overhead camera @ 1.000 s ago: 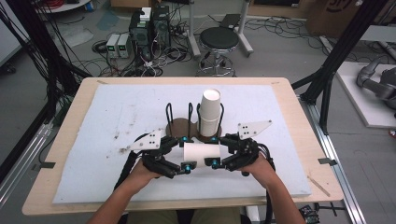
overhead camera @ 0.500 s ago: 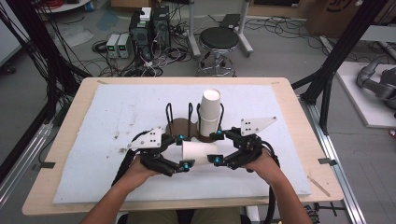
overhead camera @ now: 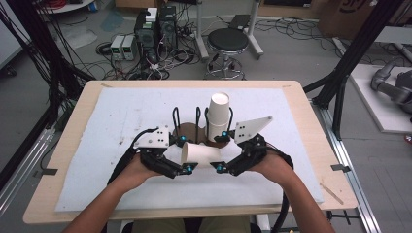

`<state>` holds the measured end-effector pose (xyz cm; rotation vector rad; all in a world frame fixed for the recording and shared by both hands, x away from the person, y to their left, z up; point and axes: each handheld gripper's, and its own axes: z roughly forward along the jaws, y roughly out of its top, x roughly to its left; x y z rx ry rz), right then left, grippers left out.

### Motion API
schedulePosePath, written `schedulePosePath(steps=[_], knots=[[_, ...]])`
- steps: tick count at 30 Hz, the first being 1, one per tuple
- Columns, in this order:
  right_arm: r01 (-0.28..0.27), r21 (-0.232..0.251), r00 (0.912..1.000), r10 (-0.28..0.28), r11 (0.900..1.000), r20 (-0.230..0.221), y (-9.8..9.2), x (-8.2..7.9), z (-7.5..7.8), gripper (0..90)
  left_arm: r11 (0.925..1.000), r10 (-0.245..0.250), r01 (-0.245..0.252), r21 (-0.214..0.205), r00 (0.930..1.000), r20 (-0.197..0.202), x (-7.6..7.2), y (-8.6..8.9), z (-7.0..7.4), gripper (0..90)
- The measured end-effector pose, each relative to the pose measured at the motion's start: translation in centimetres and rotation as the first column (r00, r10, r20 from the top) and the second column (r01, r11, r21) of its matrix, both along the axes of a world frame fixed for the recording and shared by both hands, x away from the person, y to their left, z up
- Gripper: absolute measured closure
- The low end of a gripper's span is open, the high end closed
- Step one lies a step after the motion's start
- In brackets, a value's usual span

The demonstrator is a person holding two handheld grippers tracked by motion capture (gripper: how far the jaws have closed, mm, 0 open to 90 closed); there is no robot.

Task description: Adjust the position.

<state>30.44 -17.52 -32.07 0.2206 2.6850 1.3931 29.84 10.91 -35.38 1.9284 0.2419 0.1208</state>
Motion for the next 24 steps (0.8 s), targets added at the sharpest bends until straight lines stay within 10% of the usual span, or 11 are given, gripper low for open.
schedulePosePath(steps=[12, 24], knots=[[-0.025, -0.164, 0.9983, 0.033, 0.9862, 0.047, 1.8, 0.3, 0.5, 21.0, 0.9922, -0.026, 0.026, 0.122, 0.9997, 0.000, 0.1, -0.3, 0.4, 27.0], [-0.066, -0.312, 0.9954, 0.084, 0.9478, 0.045, 4.0, 0.4, -0.8, 21.2, 0.9802, -0.047, 0.044, 0.193, 0.9989, 0.008, 0.1, -1.3, 0.8, 27.0]])
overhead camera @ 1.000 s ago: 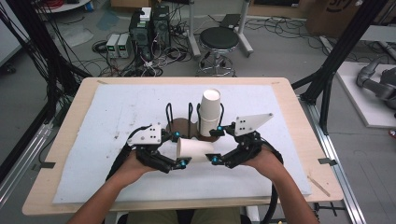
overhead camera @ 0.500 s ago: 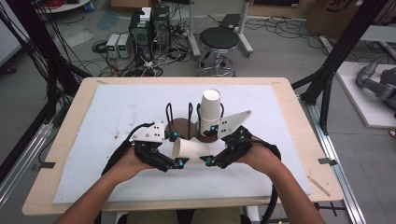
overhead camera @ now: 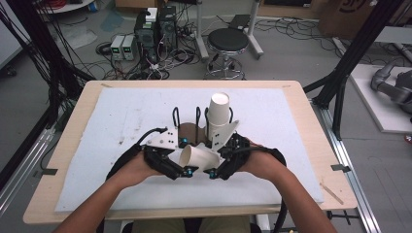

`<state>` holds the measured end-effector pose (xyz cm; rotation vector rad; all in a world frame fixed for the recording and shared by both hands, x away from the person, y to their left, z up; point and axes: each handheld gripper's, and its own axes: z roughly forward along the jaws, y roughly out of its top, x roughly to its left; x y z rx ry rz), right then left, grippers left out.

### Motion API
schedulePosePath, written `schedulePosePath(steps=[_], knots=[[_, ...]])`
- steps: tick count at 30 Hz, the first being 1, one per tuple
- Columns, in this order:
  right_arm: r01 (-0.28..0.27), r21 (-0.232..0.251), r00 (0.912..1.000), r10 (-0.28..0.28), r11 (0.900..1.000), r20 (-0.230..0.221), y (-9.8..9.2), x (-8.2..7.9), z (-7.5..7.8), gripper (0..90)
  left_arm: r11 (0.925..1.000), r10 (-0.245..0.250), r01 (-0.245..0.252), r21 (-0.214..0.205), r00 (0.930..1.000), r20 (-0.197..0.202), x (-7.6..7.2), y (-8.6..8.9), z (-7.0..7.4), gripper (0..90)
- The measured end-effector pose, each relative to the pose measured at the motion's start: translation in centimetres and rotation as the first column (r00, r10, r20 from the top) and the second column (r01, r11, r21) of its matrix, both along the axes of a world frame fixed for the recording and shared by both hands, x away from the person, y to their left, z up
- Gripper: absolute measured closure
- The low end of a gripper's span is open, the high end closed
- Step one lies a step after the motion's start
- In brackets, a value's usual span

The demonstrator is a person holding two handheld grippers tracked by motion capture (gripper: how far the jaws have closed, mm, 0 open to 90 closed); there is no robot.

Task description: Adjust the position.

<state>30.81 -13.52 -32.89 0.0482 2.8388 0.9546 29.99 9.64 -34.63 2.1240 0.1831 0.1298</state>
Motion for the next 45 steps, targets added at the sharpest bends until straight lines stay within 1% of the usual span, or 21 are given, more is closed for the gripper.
schedulePosePath(steps=[1, 6, 7, 9, 10, 11, 17, 20, 24, 29, 31, 32, 33, 34, 37, 39, 40, 41, 42, 44, 45], knots=[[-0.007, -0.024, 1.0000, 0.007, 0.9997, 0.000, 0.4, 0.0, -0.3, 21.3, 1.0000, -0.004, 0.004, 0.009, 1.0000, 0.001, 0.0, -0.1, 0.0, 27.0], [-0.022, -0.057, 0.9997, 0.023, 0.9981, 0.005, 1.0, -0.1, -0.8, 22.1, 0.9995, -0.016, 0.016, 0.027, 0.9999, -0.002, 0.0, -0.7, 0.0, 27.0], [-0.035, -0.074, 0.9994, 0.035, 0.9967, 0.001, 1.1, -0.1, -0.9, 26.6, 0.9992, -0.019, 0.019, 0.035, 0.9998, 0.000, 0.0, -0.7, 0.0, 27.0], [-0.037, -0.090, 0.9993, 0.038, 0.9953, 0.006, 1.3, -0.2, -1.1, 28.0, 0.9988, -0.024, 0.024, 0.042, 0.9997, -0.002, 0.0, -0.9, 0.0, 26.9], [-0.037, -0.090, 0.9993, 0.038, 0.9953, 0.006, 1.3, -0.2, -1.1, 28.0, 0.9986, -0.026, 0.026, 0.045, 0.9997, -0.002, 0.0, -1.0, 0.0, 26.9], [-0.053, -0.103, 0.9986, 0.053, 0.9933, -0.005, 1.4, -0.2, -1.2, 32.8, 0.9983, -0.027, 0.027, 0.051, 0.9996, 0.001, -0.1, -1.1, -0.1, 26.9], [-0.045, -0.135, 0.9989, 0.043, 0.9898, -0.017, 1.7, -0.3, -1.6, 34.1, 0.9982, -0.025, 0.025, 0.055, 0.9997, 0.005, -0.2, -1.5, -0.3, 26.9], [-0.038, -0.132, 0.9992, 0.036, 0.9905, -0.016, 1.7, -0.4, -1.7, 34.5, 0.9983, -0.023, 0.022, 0.053, 0.9997, 0.010, -0.2, -1.5, -0.3, 26.7], [-0.034, -0.106, 0.9992, 0.031, 0.9938, -0.026, 1.5, -0.3, -2.0, 34.5, 0.9995, -0.017, 0.017, 0.025, 0.9998, 0.002, -0.2, -1.5, -0.4, 24.7], [-0.012, -0.080, 0.9987, 0.008, 0.9968, -0.050, 1.1, -0.2, -2.4, 34.4, 0.9965, 0.010, -0.013, -0.083, 0.9992, -0.039, -0.1, -1.0, -0.5, 16.2], [0.011, -0.039, 0.9977, -0.013, 0.9992, -0.067, 0.4, 0.1, -2.7, 34.4, 0.9913, 0.034, -0.040, -0.125, 0.9981, -0.051, -0.1, -0.6, -0.4, 16.4], [0.011, -0.039, 0.9977, -0.013, 0.9992, -0.067, 0.4, 0.1, -2.7, 34.4, 0.9871, 0.040, -0.048, -0.153, 0.9977, -0.055, -0.1, -0.4, -0.3, 16.4], [0.031, -0.005, 0.9961, -0.032, 0.9995, -0.082, -0.2, 0.4, -3.0, 34.4, 0.9809, 0.045, -0.055, -0.187, 0.9972, -0.060, -0.1, 0.0, -0.3, 16.3], [0.031, -0.005, 0.9961, -0.032, 0.9995, -0.082, -0.2, 0.4, -3.0, 34.4, 0.9737, 0.054, -0.067, -0.218, 0.9966, -0.062, -0.1, 0.4, -0.2, 16.3], [0.072, 0.039, 0.9936, -0.068, 0.9967, -0.091, -1.1, 0.5, -3.4, 34.4, 0.9411, 0.098, -0.119, -0.316, 0.9917, -0.083, 0.1, 1.7, 0.0, 16.3], [0.101, 0.070, 0.9917, -0.095, 0.9924, -0.087, -1.9, 0.6, -3.7, 34.4, 0.9161, 0.139, -0.162, -0.366, 0.9863, -0.089, 0.2, 2.8, 0.0, 16.2], [0.117, 0.089, 0.9901, -0.109, 0.9891, -0.088, -2.4, 0.6, -3.9, 34.4, 0.9079, 0.156, -0.179, -0.379, 0.9836, -0.090, 0.3, 3.1, 0.0, 16.1], [0.139, 0.115, 0.9877, -0.130, 0.9835, -0.087, -3.0, 0.6, -4.2, 34.4, 0.8968, 0.174, -0.197, -0.396, 0.9802, -0.095, 0.3, 3.6, -0.1, 16.1], [0.139, 0.115, 0.9877, -0.130, 0.9835, -0.087, -3.0, 0.6, -4.2, 34.4, 0.8844, 0.188, -0.212, -0.416, 0.9772, -0.098, 0.4, 4.0, -0.2, 16.1], [0.167, 0.145, 0.9840, -0.155, 0.9752, -0.087, -3.8, 0.6, -4.6, 34.4, 0.8626, 0.214, -0.237, -0.447, 0.9714, -0.102, 0.3, 4.7, -0.4, 16.1], [0.191, 0.183, 0.9799, -0.177, 0.9644, -0.093, -4.5, 0.5, -5.0, 34.4, 0.8578, 0.224, -0.243, -0.453, 0.9698, -0.098, 0.3, 5.1, -0.6, 16.1]])
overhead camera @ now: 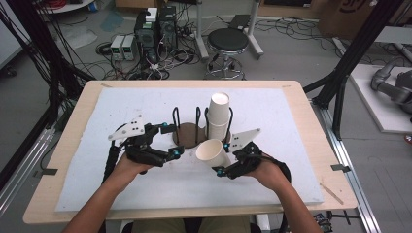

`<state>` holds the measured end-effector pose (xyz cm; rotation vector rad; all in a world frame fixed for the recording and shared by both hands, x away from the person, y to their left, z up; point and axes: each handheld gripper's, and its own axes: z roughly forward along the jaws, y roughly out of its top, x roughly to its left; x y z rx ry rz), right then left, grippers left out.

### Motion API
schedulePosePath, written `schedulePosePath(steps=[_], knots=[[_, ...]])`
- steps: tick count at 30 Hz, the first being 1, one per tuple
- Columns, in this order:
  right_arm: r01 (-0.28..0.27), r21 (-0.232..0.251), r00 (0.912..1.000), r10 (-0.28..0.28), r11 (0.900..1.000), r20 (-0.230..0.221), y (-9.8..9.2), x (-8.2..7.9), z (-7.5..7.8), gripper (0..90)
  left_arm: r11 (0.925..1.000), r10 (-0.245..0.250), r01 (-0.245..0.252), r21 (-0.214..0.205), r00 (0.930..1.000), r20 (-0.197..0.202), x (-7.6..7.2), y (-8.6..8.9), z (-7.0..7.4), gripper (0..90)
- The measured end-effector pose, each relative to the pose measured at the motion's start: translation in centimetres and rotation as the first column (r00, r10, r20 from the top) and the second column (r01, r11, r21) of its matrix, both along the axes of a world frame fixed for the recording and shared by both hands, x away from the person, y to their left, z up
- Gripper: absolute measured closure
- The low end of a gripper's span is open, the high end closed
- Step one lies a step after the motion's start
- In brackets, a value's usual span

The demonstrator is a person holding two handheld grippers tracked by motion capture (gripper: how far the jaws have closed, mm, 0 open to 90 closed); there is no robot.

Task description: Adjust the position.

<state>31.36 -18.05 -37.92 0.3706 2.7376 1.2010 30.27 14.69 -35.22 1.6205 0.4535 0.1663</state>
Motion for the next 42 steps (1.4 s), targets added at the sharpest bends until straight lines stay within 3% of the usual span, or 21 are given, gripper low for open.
schedulePosePath(steps=[1, 2, 4, 8, 11, 12, 13, 16, 18, 20, 22, 25, 27, 28, 29, 32, 33, 34, 35, 38, 42], knots=[[0.000, 0.000, 1.0000, 0.000, 1.0000, 0.000, 0.0, 0.0, 0.0, 34.4, 0.9999, 0.014, -0.014, -0.001, 0.9999, 0.002, 0.0, 0.3, -0.2, 16.1], [0.018, 0.041, 0.9998, -0.018, 0.9990, 0.008, -0.7, -0.1, -0.3, 34.4, 0.9996, 0.028, -0.028, -0.001, 0.9996, 0.000, -0.1, 0.5, -0.4, 16.1], [0.030, 0.064, 0.9995, -0.030, 0.9975, 0.011, -1.1, -0.2, -0.5, 34.4, 0.9993, 0.038, -0.038, -0.007, 0.9993, 0.000, -0.1, 1.0, -0.9, 16.2], [0.071, 0.139, 0.9969, -0.075, 0.9878, 0.025, -2.5, -0.4, -1.1, 34.4, 0.9969, 0.078, -0.078, -0.012, 0.9969, 0.004, -0.2, 1.8, -1.9, 16.2], [0.097, 0.199, 0.9941, -0.105, 0.9751, 0.028, -3.5, -0.6, -1.4, 34.3, 0.9947, 0.102, -0.102, -0.017, 0.9948, 0.001, -0.3, 2.3, -2.5, 16.2], [0.119, 0.229, 0.9910, -0.130, 0.9662, 0.033, -4.1, -0.7, -1.6, 34.3, 0.9931, 0.116, -0.116, -0.018, 0.9932, -0.002, -0.3, 2.5, -2.9, 16.2], [0.119, 0.229, 0.9910, -0.130, 0.9662, 0.033, -4.1, -0.7, -1.6, 34.3, 0.9931, 0.116, -0.116, -0.018, 0.9932, -0.002, -0.3, 2.5, -2.9, 16.2], [0.151, 0.273, 0.9849, -0.168, 0.9500, 0.041, -5.1, -0.8, -2.1, 34.3, 0.9915, 0.130, -0.130, -0.008, 0.9915, 0.000, -0.3, 2.6, -3.4, 16.2], [0.154, 0.287, 0.9840, -0.173, 0.9455, 0.043, -5.4, -0.8, -2.2, 34.3, 0.9905, 0.138, -0.138, 0.002, 0.9905, 0.002, -0.3, 2.7, -3.7, 16.2], [0.174, 0.315, 0.9781, -0.201, 0.9329, 0.054, -6.0, -1.1, -2.5, 34.3, 0.9899, 0.141, -0.141, 0.005, 0.9899, -0.001, -0.3, 2.8, -3.9, 16.2], [0.181, 0.325, 0.9760, -0.210, 0.9282, 0.057, -6.3, -1.1, -2.5, 34.3, 0.9891, 0.147, -0.147, 0.007, 0.9891, -0.004, -0.3, 3.0, -4.2, 16.2], [0.215, 0.344, 0.9660, -0.251, 0.9141, 0.063, -7.1, -1.3, -2.7, 34.3, 0.9874, 0.158, -0.158, 0.009, 0.9874, -0.003, -0.3, 3.3, -4.6, 16.2], [0.246, 0.350, 0.9549, -0.288, 0.9039, 0.073, -7.7, -1.4, -2.9, 34.3, 0.9858, 0.167, -0.167, 0.013, 0.9859, -0.002, -0.3, 3.5, -4.9, 16.2], [0.270, 0.358, 0.9450, -0.317, 0.8938, 0.080, -8.3, -1.5, -3.0, 34.3, 0.9848, 0.173, -0.173, 0.014, 0.9849, -0.001, -0.3, 3.6, -5.0, 16.2], [0.270, 0.358, 0.9450, -0.317, 0.8938, 0.080, -8.3, -1.5, -3.0, 34.3, 0.9839, 0.178, -0.178, 0.019, 0.9841, 0.001, -0.3, 3.7, -5.1, 16.2], [0.303, 0.372, 0.9284, -0.360, 0.8775, 0.092, -9.2, -1.6, -3.0, 34.0, 0.9805, 0.194, -0.195, 0.025, 0.9808, 0.018, -0.3, 4.1, -5.5, 16.2], [0.313, 0.378, 0.9227, -0.373, 0.8715, 0.097, -9.5, -1.6, -3.0, 34.0, 0.9794, 0.201, -0.201, 0.016, 0.9794, 0.020, -0.3, 4.3, -5.6, 16.2], [0.331, 0.395, 0.9108, -0.400, 0.8571, 0.104, -10.0, -1.7, -3.1, 33.8, 0.9776, 0.210, -0.210, 0.005, 0.9774, 0.022, -0.3, 4.5, -5.8, 16.2], [0.331, 0.395, 0.9108, -0.400, 0.8571, 0.104, -10.0, -1.7, -3.1, 33.8, 0.9753, 0.221, -0.221, 0.001, 0.9751, 0.024, -0.3, 4.7, -5.8, 16.2], [0.345, 0.420, 0.8964, -0.428, 0.8391, 0.117, -10.7, -2.0, -2.9, 33.8, 0.9708, 0.240, -0.240, 0.000, 0.9703, 0.032, -0.2, 5.1, -6.0, 16.2], [0.357, 0.427, 0.8887, -0.443, 0.8308, 0.119, -11.0, -2.1, -2.9, 33.8, 0.9694, 0.245, -0.246, 0.002, 0.9690, 0.029, -0.3, 5.3, -6.4, 16.2]])
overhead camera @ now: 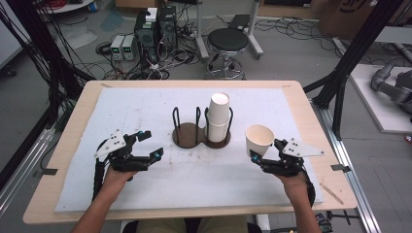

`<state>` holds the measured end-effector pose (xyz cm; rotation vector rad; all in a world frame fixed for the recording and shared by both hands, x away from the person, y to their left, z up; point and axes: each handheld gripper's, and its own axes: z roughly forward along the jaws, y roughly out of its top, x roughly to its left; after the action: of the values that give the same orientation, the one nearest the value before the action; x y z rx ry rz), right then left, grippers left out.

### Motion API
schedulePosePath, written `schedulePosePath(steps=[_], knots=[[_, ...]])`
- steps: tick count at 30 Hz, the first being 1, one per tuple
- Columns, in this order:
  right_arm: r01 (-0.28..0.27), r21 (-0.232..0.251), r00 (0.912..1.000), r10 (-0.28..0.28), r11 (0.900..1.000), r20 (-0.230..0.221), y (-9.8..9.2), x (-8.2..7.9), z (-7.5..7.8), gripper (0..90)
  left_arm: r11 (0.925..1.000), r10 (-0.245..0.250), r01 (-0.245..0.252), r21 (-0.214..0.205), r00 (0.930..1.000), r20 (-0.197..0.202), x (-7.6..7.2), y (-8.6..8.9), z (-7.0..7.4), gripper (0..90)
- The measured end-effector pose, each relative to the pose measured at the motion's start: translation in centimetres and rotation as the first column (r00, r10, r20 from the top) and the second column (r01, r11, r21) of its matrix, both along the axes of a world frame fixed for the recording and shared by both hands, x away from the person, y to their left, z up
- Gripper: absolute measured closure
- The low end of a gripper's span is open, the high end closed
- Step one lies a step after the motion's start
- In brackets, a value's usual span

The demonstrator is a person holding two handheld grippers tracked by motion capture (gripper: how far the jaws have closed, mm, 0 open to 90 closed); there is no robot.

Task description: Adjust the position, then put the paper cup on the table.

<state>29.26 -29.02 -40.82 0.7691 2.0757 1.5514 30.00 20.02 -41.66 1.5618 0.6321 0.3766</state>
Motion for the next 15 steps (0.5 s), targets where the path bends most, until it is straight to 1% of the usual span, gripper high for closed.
schedulePosePath(steps=[6, 11, 15], knots=[[0.021, 0.012, 0.9998, -0.021, 0.9997, -0.003, -0.34, 0.16, -0.18, 33.6, 1.0000, 0.000, 0.000, 0.003, 1.0000, 0.006, -0.26, -0.08, 0.00, 16.2], [0.025, 0.006, 0.9997, -0.025, 0.9997, -0.004, -0.36, 0.15, -0.21, 33.6, 1.0000, 0.007, -0.007, 0.005, 0.9999, 0.011, -0.21, -0.04, -0.02, 16.4], [0.038, 0.009, 0.9993, -0.038, 0.9992, -0.003, -0.47, 0.27, -0.23, 33.6, 0.9999, 0.002, -0.002, 0.017, 1.0000, 0.009, -0.39, 0.06, -0.13, 16.4]])
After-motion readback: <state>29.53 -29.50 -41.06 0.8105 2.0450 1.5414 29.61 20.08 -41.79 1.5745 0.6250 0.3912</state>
